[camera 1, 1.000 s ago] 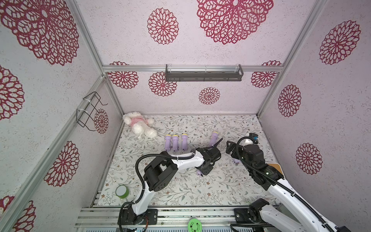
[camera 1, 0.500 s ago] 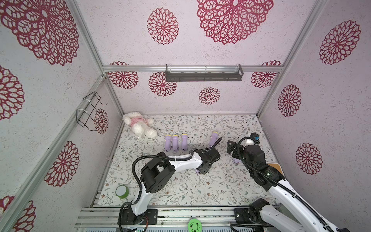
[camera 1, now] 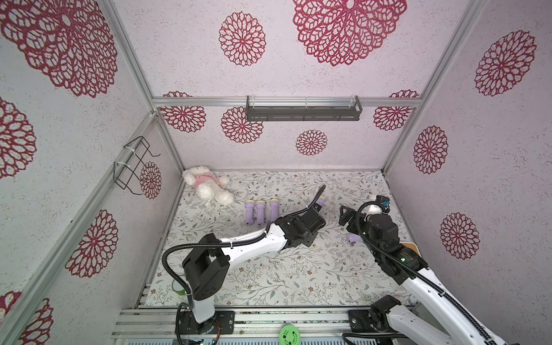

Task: Close the plug at the bottom of the flashlight
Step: Pick up the flashlight from the center of the board.

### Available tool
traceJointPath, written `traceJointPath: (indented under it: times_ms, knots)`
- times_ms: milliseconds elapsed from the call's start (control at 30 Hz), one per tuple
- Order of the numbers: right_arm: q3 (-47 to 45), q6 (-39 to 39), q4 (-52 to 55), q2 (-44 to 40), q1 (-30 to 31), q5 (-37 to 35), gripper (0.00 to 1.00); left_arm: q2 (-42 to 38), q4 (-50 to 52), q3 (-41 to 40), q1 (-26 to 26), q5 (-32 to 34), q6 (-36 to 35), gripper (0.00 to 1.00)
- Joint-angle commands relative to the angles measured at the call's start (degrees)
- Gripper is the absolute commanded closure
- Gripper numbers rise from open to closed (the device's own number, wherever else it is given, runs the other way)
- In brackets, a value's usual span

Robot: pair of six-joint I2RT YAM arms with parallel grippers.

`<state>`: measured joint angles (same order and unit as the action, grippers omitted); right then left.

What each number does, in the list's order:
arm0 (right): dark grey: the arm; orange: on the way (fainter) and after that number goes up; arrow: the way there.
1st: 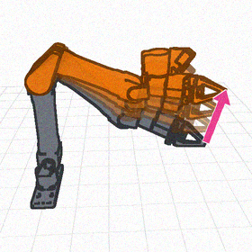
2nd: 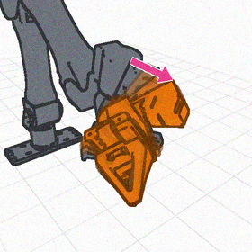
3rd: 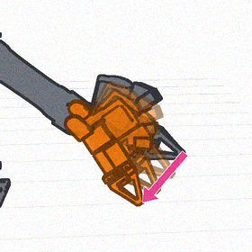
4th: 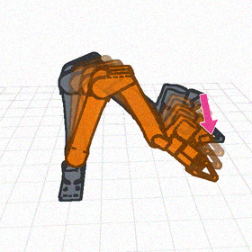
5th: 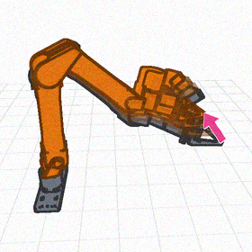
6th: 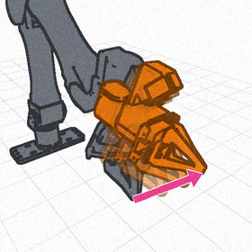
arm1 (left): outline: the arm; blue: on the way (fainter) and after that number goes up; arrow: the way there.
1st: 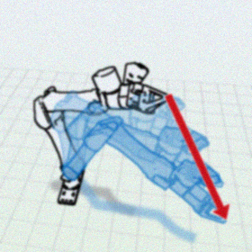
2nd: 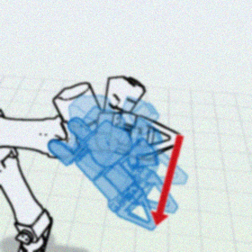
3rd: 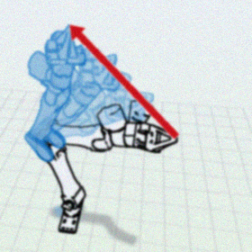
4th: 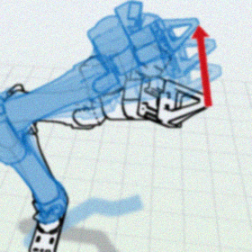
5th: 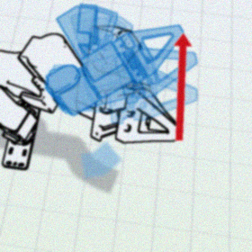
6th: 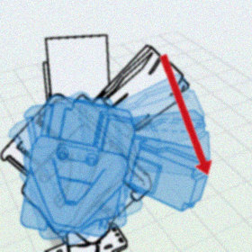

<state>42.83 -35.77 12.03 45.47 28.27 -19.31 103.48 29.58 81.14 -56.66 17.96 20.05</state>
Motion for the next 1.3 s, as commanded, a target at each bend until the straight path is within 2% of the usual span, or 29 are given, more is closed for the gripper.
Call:
traceJointPath:
  times_ms: [0, 100, 233, 300, 467, 667, 900, 1267]
  knots:
    - [2.27, 1.07, -0.65, -1.60, -0.29, -1.26, 0.01, -3.52, -5.40, -0.50, 3.67, -5.54, 3.66, 1.00]
    - [2.31, 0.99, -0.78, -2.22, -0.25, -1.42, 0.01, -5.16, -6.47, -0.68, 6.49, -12.06, 5.49, 1.00]
    - [2.22, 0.52, -0.82, -2.32, -0.26, -1.04, 0.01, -7.13, -6.84, -0.22, 7.21, -12.73, 6.03, 1.00]
    - [2.22, 0.34, -0.95, -2.25, -0.25, -0.54, 0.01, -7.74, -6.65, 0.47, 8.61, -15.21, 7.80, 1.00]
    - [2.33, -0.42, -1.26, -2.05, -0.27, 0.50, 0.01, -9.12, -8.85, 0.79, 14.23, -26.54, 15.11, 1.00]
    - [1.88, -0.70, -3.27, -1.75, -0.30, 3.30, 0.01, -9.92, -9.47, 1.57, 19.62, -35.07, 21.11, 1.00]
    - [2.17, -1.51, -5.21, 0.48, -0.30, 8.12, 0.01, -11.49, -17.78, -2.80, 26.19, -44.95, 29.74, 1.00]
    - [3.59, -3.95, -8.50, 6.00, -0.30, 16.22, 0.01, -13.23, -32.91, -12.12, 31.70, -53.54, 38.83, 1.00]
